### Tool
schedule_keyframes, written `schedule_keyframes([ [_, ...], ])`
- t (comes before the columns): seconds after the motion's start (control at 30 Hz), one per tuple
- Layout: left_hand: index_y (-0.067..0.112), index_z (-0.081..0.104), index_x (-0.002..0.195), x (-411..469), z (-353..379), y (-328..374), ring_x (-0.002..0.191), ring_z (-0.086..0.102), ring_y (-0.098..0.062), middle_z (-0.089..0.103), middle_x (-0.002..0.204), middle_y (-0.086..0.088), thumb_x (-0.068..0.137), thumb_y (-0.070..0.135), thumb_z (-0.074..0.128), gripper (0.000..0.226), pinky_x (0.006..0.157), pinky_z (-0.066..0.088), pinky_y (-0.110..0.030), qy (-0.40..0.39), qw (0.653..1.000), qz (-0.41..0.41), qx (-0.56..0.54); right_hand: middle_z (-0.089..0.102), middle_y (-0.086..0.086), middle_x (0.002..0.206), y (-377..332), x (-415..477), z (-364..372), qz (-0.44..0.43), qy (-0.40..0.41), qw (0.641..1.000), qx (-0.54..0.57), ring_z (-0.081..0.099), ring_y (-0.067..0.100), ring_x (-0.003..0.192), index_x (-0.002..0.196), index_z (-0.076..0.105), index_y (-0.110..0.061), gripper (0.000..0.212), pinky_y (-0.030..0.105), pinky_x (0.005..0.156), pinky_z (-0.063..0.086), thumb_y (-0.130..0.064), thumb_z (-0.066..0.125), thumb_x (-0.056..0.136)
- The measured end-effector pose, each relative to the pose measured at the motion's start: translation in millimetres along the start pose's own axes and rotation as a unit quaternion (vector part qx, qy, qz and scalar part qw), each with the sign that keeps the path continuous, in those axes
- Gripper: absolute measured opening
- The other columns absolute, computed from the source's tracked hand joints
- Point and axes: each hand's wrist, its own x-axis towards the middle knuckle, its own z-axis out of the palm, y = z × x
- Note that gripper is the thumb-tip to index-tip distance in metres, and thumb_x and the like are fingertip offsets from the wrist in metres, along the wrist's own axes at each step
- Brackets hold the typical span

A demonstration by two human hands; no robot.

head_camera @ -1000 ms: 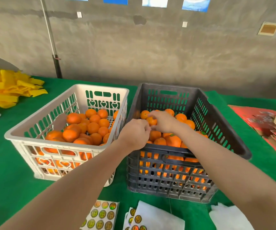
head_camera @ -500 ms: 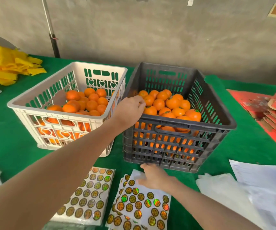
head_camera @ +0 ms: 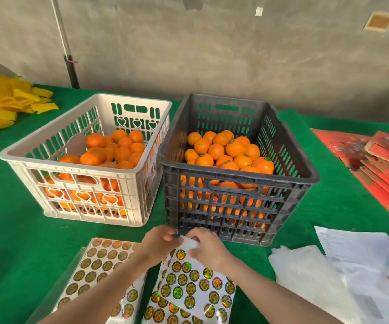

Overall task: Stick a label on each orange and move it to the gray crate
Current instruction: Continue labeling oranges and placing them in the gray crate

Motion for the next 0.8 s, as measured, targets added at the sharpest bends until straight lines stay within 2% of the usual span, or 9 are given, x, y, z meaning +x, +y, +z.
schedule_keyframes([
  [0.07, 0.015, 0.071, 0.085, 3, 5, 3, 0.067, 0.061, -0.008, 0.069, 0.079, 0.002, 0.09, 0.016, 0.063, 0.009, 0.069, 0.054, -0.02, -0.018, 0.998, -0.049, -0.028, 0.053, -0.003, 0.1, -1, -5, -5, -0.022, 0.021, 0.999, 0.011, 0.043, 0.01, 0.089, 0.109, 0.06, -0.015, 0.024, 0.021, 0.073, 0.031, -0.015, 0.065, 0.085],
  [0.13, 0.015, 0.068, 0.071, 6, 7, 6, 0.056, 0.06, -0.01, 0.066, 0.064, -0.002, 0.089, 0.012, 0.062, 0.019, 0.057, 0.054, -0.019, -0.016, 0.995, -0.083, -0.053, 0.057, 0.0, 0.107, -2, -9, -8, -0.031, 0.043, 0.998, 0.018, 0.045, 0.008, 0.091, 0.111, 0.06, -0.014, 0.026, 0.019, 0.076, 0.033, -0.015, 0.065, 0.085],
  [0.2, 0.013, 0.067, 0.072, 9, 7, 12, 0.056, 0.06, -0.012, 0.066, 0.066, -0.005, 0.089, 0.009, 0.062, 0.018, 0.051, 0.051, -0.016, -0.021, 0.991, -0.104, -0.076, 0.056, 0.0, 0.112, -3, -14, -10, -0.026, 0.064, 0.997, 0.023, 0.047, 0.009, 0.096, 0.116, 0.055, -0.015, 0.032, 0.019, 0.082, 0.037, -0.017, 0.066, 0.086],
  [0.3, 0.007, 0.067, 0.085, 13, 5, 20, 0.063, 0.063, -0.017, 0.069, 0.079, -0.012, 0.091, 0.007, 0.06, 0.01, 0.056, 0.054, -0.02, -0.043, 0.985, -0.142, -0.093, 0.051, -0.002, 0.112, -4, -19, -8, -0.022, 0.103, 0.994, 0.005, 0.049, 0.013, 0.1, 0.116, 0.047, -0.017, 0.035, 0.024, 0.087, 0.041, -0.02, 0.065, 0.086],
  [0.37, 0.008, 0.066, 0.084, 16, 6, 20, 0.065, 0.062, -0.018, 0.068, 0.081, -0.014, 0.092, 0.007, 0.058, 0.012, 0.057, 0.054, -0.021, -0.048, 0.984, -0.139, -0.103, 0.048, -0.001, 0.114, -4, -23, -5, -0.046, 0.135, 0.99, -0.016, 0.046, 0.015, 0.107, 0.111, 0.05, -0.015, 0.028, 0.02, 0.092, 0.036, -0.019, 0.064, 0.087],
  [0.43, 0.007, 0.066, 0.082, 17, 6, 19, 0.064, 0.059, -0.018, 0.064, 0.076, -0.012, 0.092, 0.005, 0.057, 0.013, 0.055, 0.052, -0.02, -0.049, 0.984, -0.127, -0.119, 0.048, 0.005, 0.119, -3, -28, -1, -0.085, 0.162, 0.982, -0.039, 0.044, 0.019, 0.114, 0.108, 0.06, -0.01, 0.022, 0.017, 0.097, 0.029, -0.015, 0.063, 0.087],
  [0.57, 0.0, 0.067, 0.088, 17, 6, 16, 0.069, 0.058, -0.021, 0.064, 0.08, -0.015, 0.089, 0.0, 0.059, 0.007, 0.062, 0.052, -0.024, -0.055, 0.982, -0.115, -0.139, 0.055, 0.011, 0.101, -2, -33, 5, -0.112, 0.189, 0.975, -0.036, 0.05, 0.025, 0.099, 0.104, 0.071, -0.007, 0.022, 0.023, 0.087, 0.037, -0.006, 0.062, 0.084],
  [0.73, 0.0, 0.067, 0.09, 19, 8, 14, 0.074, 0.058, -0.024, 0.066, 0.087, -0.019, 0.087, -0.003, 0.06, 0.008, 0.067, 0.053, -0.029, -0.051, 0.984, -0.098, -0.142, 0.061, 0.005, 0.099, -4, -36, 11, -0.086, 0.179, 0.98, -0.012, 0.053, 0.018, 0.097, 0.108, 0.071, -0.013, 0.024, 0.018, 0.083, 0.037, -0.023, 0.061, 0.088],
  [0.8, 0.004, 0.067, 0.085, 20, 9, 14, 0.069, 0.059, -0.02, 0.066, 0.082, -0.015, 0.086, -0.004, 0.061, 0.01, 0.061, 0.052, -0.025, -0.05, 0.985, -0.093, -0.14, 0.061, 0.003, 0.098, -5, -35, 11, -0.078, 0.178, 0.981, -0.019, 0.054, 0.016, 0.096, 0.104, 0.071, -0.014, 0.023, 0.019, 0.082, 0.037, -0.027, 0.061, 0.088],
])
